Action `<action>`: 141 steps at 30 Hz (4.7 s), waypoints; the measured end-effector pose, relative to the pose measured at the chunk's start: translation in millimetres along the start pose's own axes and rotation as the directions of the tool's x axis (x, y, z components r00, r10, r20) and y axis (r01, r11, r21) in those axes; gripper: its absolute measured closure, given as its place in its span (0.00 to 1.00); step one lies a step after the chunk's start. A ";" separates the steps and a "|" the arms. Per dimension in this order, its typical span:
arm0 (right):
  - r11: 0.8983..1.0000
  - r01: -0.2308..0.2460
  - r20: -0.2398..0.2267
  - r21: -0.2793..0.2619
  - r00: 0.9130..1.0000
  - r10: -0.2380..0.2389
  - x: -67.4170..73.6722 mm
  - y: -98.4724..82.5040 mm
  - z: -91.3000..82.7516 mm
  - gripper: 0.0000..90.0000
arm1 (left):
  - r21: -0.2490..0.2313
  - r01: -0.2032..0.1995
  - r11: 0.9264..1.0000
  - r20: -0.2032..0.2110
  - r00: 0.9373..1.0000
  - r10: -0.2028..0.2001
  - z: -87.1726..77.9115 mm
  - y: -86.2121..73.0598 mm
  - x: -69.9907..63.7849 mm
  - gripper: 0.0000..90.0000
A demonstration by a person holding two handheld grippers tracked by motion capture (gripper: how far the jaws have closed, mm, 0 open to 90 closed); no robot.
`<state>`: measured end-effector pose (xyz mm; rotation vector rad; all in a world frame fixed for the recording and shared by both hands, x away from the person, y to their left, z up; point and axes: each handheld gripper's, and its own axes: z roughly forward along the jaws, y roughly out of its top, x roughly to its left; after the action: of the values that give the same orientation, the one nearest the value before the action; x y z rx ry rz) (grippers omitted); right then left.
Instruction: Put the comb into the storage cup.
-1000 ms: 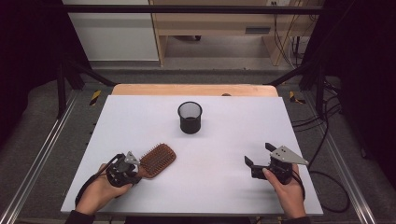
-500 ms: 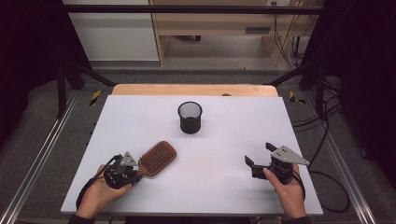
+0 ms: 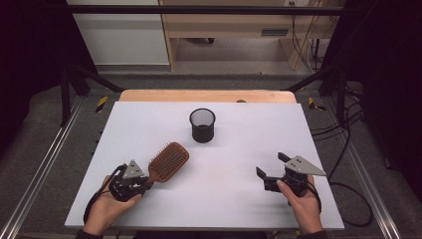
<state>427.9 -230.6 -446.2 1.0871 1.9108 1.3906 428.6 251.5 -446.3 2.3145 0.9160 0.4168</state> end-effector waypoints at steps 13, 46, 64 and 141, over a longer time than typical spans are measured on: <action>0.996 -0.083 -0.138 -0.025 0.987 0.078 36.3 6.6 20.0 0.06 | -0.068 0.010 0.998 0.015 1.000 -0.009 -4.9 3.5 -1.5 0.81; 0.968 -0.240 -0.398 -0.067 0.896 0.194 82.8 45.6 61.7 0.04 | -0.332 -0.083 0.940 0.000 0.996 0.088 -2.0 80.9 -40.2 0.81; 0.948 -0.288 -0.416 -0.133 0.885 0.210 76.3 78.7 68.1 0.05 | -0.398 -0.102 0.912 0.016 0.993 0.118 8.9 100.9 -57.8 0.81; 0.890 -0.448 -0.457 -0.088 0.812 0.364 90.5 108.9 91.7 0.55 | -0.390 -0.048 0.920 0.021 0.998 0.061 23.4 93.6 -62.3 0.81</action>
<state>484.5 -91.1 -369.9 1.2194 1.8337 2.1686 443.3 144.1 -408.4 1.9770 0.6813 0.5306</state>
